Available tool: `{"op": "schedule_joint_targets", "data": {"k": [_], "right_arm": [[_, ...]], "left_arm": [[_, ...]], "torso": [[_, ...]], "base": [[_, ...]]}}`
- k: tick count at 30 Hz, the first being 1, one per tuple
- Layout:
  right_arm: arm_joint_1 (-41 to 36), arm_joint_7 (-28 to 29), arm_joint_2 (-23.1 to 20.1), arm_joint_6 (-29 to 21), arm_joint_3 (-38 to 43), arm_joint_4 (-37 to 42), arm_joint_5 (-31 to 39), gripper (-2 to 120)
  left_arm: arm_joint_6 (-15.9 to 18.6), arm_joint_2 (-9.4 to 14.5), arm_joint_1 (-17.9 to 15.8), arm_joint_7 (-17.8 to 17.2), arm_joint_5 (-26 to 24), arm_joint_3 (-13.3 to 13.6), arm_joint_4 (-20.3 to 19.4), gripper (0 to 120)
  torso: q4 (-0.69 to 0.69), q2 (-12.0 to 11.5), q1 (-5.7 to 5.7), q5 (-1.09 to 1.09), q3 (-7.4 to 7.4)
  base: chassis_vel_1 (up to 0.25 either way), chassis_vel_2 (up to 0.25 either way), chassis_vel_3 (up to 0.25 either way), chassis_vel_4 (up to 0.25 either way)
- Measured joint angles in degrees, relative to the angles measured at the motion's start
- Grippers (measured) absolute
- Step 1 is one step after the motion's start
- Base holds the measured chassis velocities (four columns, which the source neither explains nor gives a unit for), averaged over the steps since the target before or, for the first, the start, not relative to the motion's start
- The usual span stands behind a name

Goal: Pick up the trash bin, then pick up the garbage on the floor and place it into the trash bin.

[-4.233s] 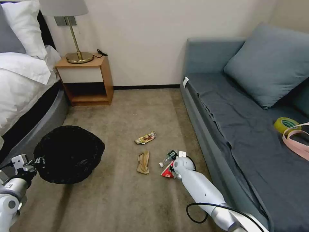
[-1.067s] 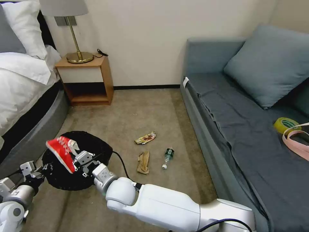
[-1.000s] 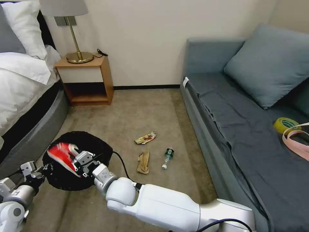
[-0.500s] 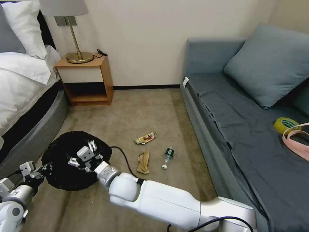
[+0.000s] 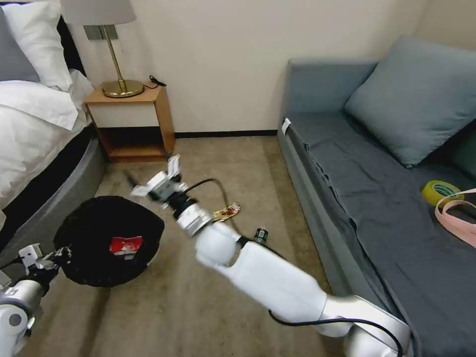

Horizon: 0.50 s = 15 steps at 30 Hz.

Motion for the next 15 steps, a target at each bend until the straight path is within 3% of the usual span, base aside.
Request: {"op": "schedule_joint_targets", "data": {"k": [7, 11, 15], "right_arm": [[-3.1, 3.3, -8.1, -6.9, 7.6, 8.7, 7.6, 100], [-9.8, 5.8, -17.9, -10.8, 14.7, 16.6, 13.8, 100], [-18.3, 6.4, -21.0, -12.8, 20.7, 22.2, 15.0, 100]], "left_arm": [[0.0, 0.2, -0.5, 0.0, 0.0, 0.0, 0.5, 2], [0.2, 0.1, -0.7, 0.0, 0.1, 0.1, 0.2, 2], [0.5, -0.2, -1.0, -0.3, 0.3, 0.1, -0.5, 2]], "torso": [[0.0, 0.0, 0.0, 0.01, 0.0], [-0.02, 0.0, 0.0, 0.01, 0.0], [-0.05, 0.0, 0.0, 0.02, 0.0]], "base": [[0.0, 0.0, 0.0, 0.0], [0.0, 0.0, 0.0, 0.0], [0.0, 0.0, 0.0, 0.0]]}}
